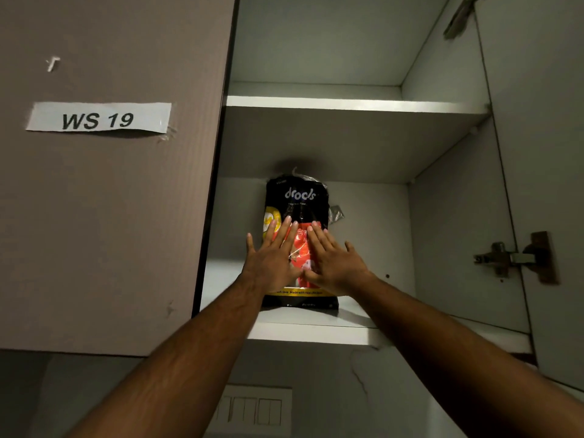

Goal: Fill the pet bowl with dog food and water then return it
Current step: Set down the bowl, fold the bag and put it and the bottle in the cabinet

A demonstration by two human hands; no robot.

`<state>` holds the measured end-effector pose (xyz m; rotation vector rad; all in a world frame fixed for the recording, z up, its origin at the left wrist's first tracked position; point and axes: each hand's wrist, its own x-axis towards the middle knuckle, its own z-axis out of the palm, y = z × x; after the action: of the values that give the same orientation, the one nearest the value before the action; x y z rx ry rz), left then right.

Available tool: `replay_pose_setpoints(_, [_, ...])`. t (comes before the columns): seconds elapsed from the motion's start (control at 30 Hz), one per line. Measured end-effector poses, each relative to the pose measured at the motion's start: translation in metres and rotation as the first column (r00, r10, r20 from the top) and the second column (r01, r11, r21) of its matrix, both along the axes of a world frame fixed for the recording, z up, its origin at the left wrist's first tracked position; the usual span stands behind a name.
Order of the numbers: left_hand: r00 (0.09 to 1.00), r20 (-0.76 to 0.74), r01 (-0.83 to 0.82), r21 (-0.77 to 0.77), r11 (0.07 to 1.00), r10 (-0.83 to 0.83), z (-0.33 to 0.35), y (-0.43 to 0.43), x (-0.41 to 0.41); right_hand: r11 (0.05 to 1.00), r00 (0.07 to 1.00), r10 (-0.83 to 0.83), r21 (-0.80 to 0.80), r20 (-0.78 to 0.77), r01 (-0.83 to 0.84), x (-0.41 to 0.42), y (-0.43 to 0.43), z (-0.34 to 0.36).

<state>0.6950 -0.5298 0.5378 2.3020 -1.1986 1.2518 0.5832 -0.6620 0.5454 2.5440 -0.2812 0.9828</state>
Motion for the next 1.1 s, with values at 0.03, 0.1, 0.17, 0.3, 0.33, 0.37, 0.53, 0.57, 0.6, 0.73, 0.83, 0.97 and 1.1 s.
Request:
replay_pose_setpoints(0.03, [1.000,-0.001,-0.002,-0.007,1.000,0.002,-0.001,-0.001,-0.001,1.000,1.000,-0.011,-0.004,-0.014,0.011,-0.002,-0.001,-0.001])
replay_pose_setpoints(0.1, [1.000,-0.001,0.002,-0.026,1.000,-0.002,0.000,0.000,-0.005,1.000,0.999,-0.027,0.007,-0.033,0.028,-0.009,0.002,-0.002])
replay_pose_setpoints(0.17, [1.000,-0.016,0.017,-0.036,0.999,-0.018,0.000,0.002,-0.010,0.999,0.999,-0.024,0.026,-0.032,0.025,-0.018,0.008,-0.004])
replay_pose_setpoints(0.3, [0.979,-0.157,0.123,-0.042,0.992,-0.128,-0.005,0.008,-0.027,0.994,1.000,0.001,0.113,0.015,-0.003,-0.037,0.027,-0.023])
replay_pose_setpoints(0.33, [0.972,-0.185,0.137,-0.061,0.989,-0.146,-0.005,0.006,-0.029,0.991,0.999,0.016,0.133,0.029,-0.020,-0.041,0.030,-0.025])
replay_pose_setpoints(0.37, [0.966,-0.203,0.148,-0.075,0.986,-0.160,-0.008,0.006,-0.035,0.987,0.999,0.020,0.161,0.041,-0.026,-0.046,0.035,-0.029])
replay_pose_setpoints(0.53, [0.887,-0.123,0.405,-0.257,0.878,-0.445,-0.015,0.013,-0.065,0.972,0.979,-0.010,0.231,0.202,-0.038,-0.062,0.054,-0.035])
replay_pose_setpoints(0.57, [0.862,-0.115,0.447,-0.286,0.848,-0.493,-0.020,0.017,-0.073,0.970,0.971,-0.016,0.241,0.237,-0.043,-0.068,0.057,-0.038])
replay_pose_setpoints(0.6, [0.849,-0.097,0.471,-0.309,0.826,-0.520,-0.020,0.023,-0.079,0.966,0.965,-0.019,0.255,0.260,-0.050,-0.072,0.060,-0.038])
replay_pose_setpoints(0.73, [0.752,0.029,0.615,-0.389,0.685,-0.659,-0.048,0.053,-0.123,0.951,0.943,0.015,0.287,0.332,-0.116,-0.106,0.080,-0.059])
replay_pose_setpoints(0.83, [0.642,0.096,0.725,-0.399,0.562,-0.760,-0.080,0.069,-0.154,0.950,0.911,0.099,0.235,0.401,-0.207,-0.134,0.095,-0.080])
replay_pose_setpoints(0.97, [0.593,0.078,0.707,-0.527,0.472,-0.802,-0.141,0.080,-0.195,0.946,0.915,0.150,0.216,0.374,-0.244,-0.172,0.117,-0.118])
replay_pose_setpoints(1.1, [0.585,-0.062,0.596,-0.644,0.480,-0.809,-0.204,0.093,-0.233,0.934,0.943,0.157,0.266,0.295,-0.239,-0.209,0.133,-0.165])
